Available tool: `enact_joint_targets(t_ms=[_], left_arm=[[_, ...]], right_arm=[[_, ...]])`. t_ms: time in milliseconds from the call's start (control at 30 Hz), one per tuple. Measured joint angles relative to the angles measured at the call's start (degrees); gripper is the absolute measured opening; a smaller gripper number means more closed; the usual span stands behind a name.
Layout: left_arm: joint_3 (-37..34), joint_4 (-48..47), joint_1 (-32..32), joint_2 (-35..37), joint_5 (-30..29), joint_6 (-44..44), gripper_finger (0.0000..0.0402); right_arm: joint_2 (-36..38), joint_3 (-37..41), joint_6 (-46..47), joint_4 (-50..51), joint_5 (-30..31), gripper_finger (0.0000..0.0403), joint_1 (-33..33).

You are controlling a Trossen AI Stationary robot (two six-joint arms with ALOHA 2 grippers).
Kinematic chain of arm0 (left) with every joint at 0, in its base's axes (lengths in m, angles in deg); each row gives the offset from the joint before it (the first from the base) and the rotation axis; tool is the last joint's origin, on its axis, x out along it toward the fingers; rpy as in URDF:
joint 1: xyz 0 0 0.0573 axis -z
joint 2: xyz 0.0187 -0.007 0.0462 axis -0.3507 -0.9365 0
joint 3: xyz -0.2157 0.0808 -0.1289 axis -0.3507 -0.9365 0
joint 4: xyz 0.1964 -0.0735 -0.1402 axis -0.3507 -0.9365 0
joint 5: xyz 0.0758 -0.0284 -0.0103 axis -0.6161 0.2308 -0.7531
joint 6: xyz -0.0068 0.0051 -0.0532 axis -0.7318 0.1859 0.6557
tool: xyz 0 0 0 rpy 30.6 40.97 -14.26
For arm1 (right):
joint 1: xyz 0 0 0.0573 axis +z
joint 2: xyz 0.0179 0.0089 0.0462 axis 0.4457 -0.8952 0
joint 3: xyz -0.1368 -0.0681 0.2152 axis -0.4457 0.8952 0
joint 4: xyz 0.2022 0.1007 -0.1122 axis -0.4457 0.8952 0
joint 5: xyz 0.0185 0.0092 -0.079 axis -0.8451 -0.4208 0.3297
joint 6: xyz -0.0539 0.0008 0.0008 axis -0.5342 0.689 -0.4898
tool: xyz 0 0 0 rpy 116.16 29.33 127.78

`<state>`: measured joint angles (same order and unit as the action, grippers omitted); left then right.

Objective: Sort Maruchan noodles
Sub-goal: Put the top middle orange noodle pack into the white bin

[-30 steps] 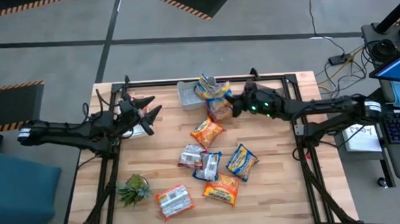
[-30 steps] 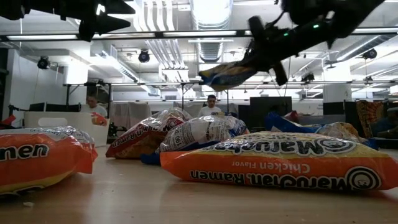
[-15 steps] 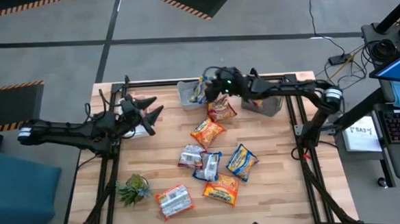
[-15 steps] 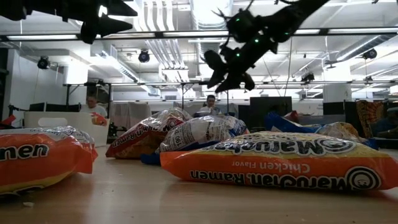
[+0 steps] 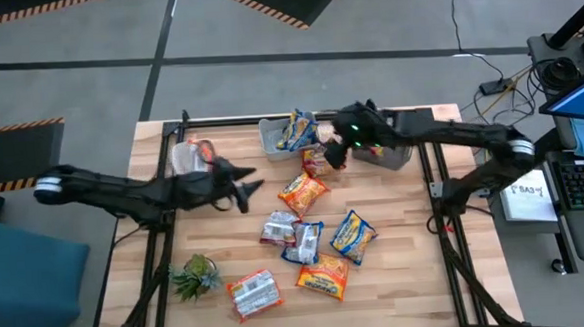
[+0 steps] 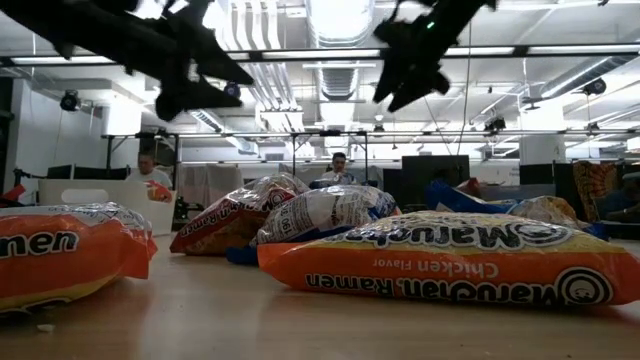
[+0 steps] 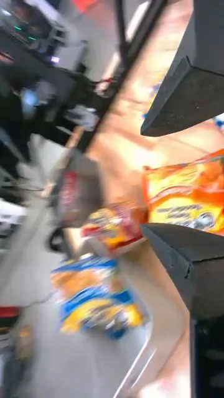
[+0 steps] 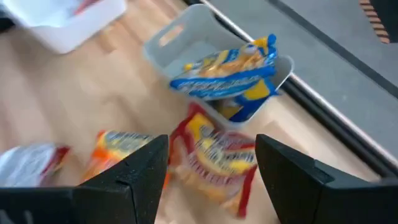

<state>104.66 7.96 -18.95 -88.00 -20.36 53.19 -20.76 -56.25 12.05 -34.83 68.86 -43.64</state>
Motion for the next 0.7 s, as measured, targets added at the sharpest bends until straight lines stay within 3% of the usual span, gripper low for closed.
enact_joint_targets(t_ms=[233, 400, 567, 700], left_arm=[[13.7, -0.5, 0.1, -23.7, 5.1, -0.7, 0.0223], [27.5, -13.1, -0.1, -39.7, 5.1, -5.1, 0.0223], [36.2, -18.6, -1.5, -50.6, 4.8, -5.4, 0.0223], [39.0, -18.9, -2.2, -54.8, 4.4, -5.2, 0.0221]], right_arm=[[14.6, 14.7, 3.9, -11.5, 0.4, 0.0231, 7.2], [21.8, 24.2, 6.6, -19.9, 0.3, 0.0231, 10.5], [26.5, 28.7, 8.7, -21.2, 0.4, 0.0231, 13.0], [29.0, 30.4, 10.1, -21.4, 0.4, 0.0231, 15.0]])
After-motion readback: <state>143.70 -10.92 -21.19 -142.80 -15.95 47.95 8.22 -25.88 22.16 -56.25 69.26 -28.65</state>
